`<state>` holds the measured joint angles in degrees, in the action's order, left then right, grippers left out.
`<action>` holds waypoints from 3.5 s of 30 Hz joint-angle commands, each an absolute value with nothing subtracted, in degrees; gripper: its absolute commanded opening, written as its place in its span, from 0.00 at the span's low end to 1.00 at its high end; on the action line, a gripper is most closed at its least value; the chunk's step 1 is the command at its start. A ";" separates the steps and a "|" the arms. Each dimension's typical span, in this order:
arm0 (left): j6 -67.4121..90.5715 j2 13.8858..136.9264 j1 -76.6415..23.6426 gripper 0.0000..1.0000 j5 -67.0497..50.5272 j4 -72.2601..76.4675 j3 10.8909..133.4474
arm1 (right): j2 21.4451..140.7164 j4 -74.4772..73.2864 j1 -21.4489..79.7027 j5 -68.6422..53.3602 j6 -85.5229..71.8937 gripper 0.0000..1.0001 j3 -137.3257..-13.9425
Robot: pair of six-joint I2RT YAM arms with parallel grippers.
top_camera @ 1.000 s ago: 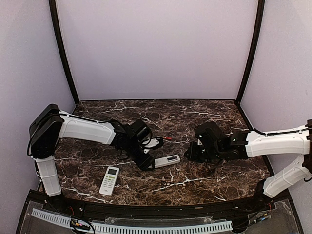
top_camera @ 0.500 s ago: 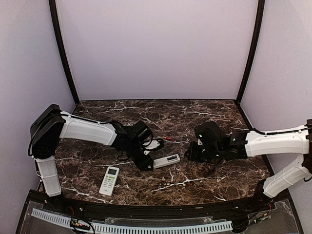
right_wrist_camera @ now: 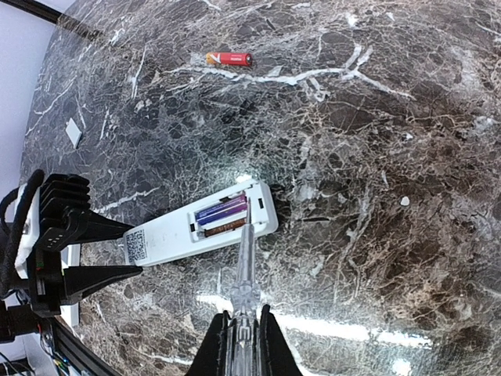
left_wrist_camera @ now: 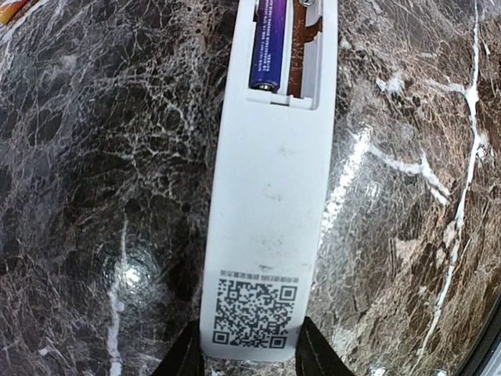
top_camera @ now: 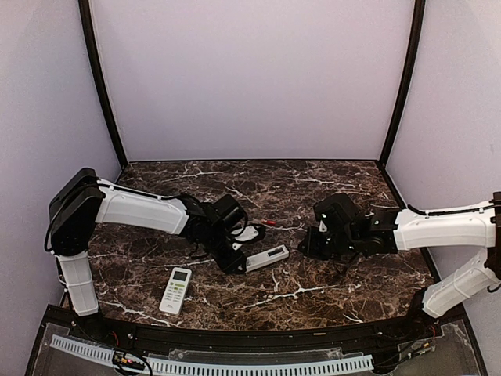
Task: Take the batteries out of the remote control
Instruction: Hold the remote control without the battery cover at the center of the board, then remove the battery from the remote control without the battery cover.
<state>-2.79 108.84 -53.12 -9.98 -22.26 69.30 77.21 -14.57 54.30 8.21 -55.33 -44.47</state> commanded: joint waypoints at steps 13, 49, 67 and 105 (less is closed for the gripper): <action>-5.31 109.11 -54.90 0.26 -7.43 -24.51 69.96 | 77.16 -10.20 50.65 1.74 -51.53 0.00 -42.77; -5.41 109.34 -55.62 0.24 -6.18 -24.99 70.31 | 77.10 -7.16 50.54 2.53 -51.51 0.00 -43.22; -5.02 109.54 -55.72 0.21 -3.43 -25.49 70.66 | 78.93 -16.12 50.63 2.50 -52.08 0.00 -44.43; -5.10 109.86 -55.91 0.20 -3.06 -25.66 70.84 | 82.81 -11.29 50.63 1.59 -50.12 0.00 -47.64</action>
<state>-4.93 109.08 -55.53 -3.75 -23.46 70.15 81.54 -12.91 50.85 2.11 -50.81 -46.28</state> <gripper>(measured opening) 0.355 0.096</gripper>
